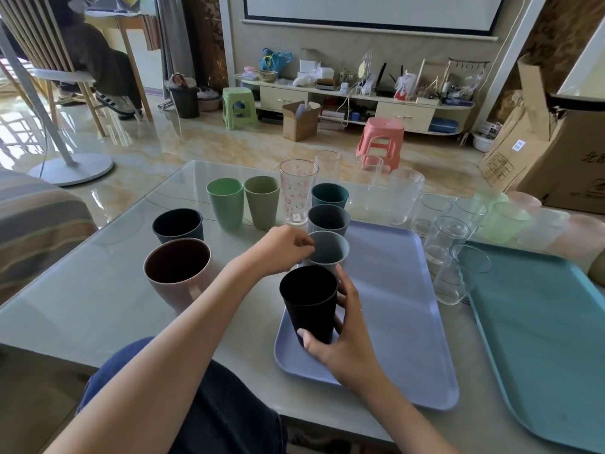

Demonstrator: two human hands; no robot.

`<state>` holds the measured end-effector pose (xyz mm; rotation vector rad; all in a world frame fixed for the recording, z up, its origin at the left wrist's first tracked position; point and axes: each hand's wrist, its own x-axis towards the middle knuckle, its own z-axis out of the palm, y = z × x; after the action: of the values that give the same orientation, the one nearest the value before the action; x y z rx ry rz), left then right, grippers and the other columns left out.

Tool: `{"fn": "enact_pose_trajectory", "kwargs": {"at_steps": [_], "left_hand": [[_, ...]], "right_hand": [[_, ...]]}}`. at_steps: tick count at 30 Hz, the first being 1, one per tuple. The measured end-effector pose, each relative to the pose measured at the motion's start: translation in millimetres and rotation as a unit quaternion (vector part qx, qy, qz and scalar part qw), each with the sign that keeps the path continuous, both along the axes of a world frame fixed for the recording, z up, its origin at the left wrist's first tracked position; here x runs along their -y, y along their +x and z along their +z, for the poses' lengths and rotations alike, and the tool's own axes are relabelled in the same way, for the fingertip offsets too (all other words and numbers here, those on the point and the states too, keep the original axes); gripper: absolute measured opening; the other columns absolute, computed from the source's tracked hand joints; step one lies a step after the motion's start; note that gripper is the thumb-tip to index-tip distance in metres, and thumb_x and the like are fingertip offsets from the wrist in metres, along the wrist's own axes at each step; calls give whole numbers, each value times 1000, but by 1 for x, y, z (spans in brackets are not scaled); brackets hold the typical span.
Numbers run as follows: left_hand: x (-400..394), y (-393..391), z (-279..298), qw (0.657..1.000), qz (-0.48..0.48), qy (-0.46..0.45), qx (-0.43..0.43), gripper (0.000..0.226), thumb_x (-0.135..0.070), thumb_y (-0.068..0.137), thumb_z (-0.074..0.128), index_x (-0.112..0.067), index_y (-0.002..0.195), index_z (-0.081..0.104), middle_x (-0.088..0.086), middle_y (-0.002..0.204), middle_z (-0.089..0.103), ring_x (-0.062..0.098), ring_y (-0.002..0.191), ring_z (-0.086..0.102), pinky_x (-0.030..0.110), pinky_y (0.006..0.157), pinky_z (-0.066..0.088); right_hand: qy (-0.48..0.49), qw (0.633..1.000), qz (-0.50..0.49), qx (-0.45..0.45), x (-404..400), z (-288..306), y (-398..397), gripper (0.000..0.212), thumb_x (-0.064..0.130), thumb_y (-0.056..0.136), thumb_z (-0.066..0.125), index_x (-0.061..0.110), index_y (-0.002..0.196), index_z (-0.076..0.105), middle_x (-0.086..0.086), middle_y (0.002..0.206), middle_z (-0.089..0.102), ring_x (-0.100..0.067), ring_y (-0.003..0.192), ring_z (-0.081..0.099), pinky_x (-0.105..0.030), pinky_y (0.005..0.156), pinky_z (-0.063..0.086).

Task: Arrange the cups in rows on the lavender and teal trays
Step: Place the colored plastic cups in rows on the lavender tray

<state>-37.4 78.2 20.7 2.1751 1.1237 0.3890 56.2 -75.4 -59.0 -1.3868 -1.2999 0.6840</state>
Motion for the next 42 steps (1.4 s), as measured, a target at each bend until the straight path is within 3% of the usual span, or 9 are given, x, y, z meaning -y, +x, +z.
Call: {"fn": "enact_pose_trajectory", "kwargs": {"at_steps": [2,5,9,13,31,34,37,39,42], "left_hand": [[-1,-1,0,1000,11,2,-1,29,-16,91,55,-10,117,65,10,105,69,25,90,68,32,75,57],[-4,-5,2,1000,14,-12,-7,31,-13,90,54,-10,120,63,7,99,66,25,86,69,31,68,60],[-7,-9,4,1000,15,-21,-16,33,-9,89,52,-10,120,62,9,104,66,24,87,69,31,68,60],[-7,-10,4,999,4,-29,-14,31,-10,90,53,-11,118,63,10,107,67,22,88,69,28,68,59],[1,-8,11,997,-4,-73,-1,33,-16,93,55,-10,125,58,11,112,64,19,88,66,25,68,57],[1,-9,13,997,-9,-77,-4,33,-19,94,55,-12,125,58,8,109,64,18,88,65,23,66,56],[-1,-13,18,997,7,-78,12,30,-28,94,54,-16,121,62,5,108,64,21,90,67,24,65,56],[-6,-17,22,997,36,-61,30,28,-29,93,55,-14,114,66,5,107,66,22,90,68,28,65,56],[-14,-25,28,993,84,-16,78,20,-26,92,57,-14,99,71,6,96,70,25,88,67,34,69,54]], "right_hand": [[7,1000,-5,-2,-1,0,-3,97,1,69,77,20,145,21,22,133,37,5,121,43,-17,96,46],[11,1000,-4,-4,-3,-2,-6,95,2,69,77,17,144,21,16,136,35,5,121,43,-20,99,45],[11,1000,-10,1,-1,-7,-8,94,12,66,77,22,142,22,25,135,34,5,122,42,-19,96,46],[3,1000,-2,0,1,-7,-5,95,8,67,77,33,139,20,39,126,34,6,122,41,-20,95,48],[-21,999,27,8,0,-2,-1,99,6,67,79,33,140,17,46,121,31,8,119,40,-24,97,49],[-29,999,37,2,1,-1,1,101,9,67,79,39,139,14,37,125,31,10,117,40,-18,94,48],[-45,997,62,5,6,-4,12,95,39,71,76,52,136,8,30,128,30,12,117,39,-10,92,43],[-46,997,62,-4,8,-5,24,78,65,72,58,59,132,9,24,129,34,7,117,42,-17,95,40],[-26,998,20,-61,1,2,46,67,82,68,44,63,128,22,14,127,41,-5,118,48,-29,101,40]]}}
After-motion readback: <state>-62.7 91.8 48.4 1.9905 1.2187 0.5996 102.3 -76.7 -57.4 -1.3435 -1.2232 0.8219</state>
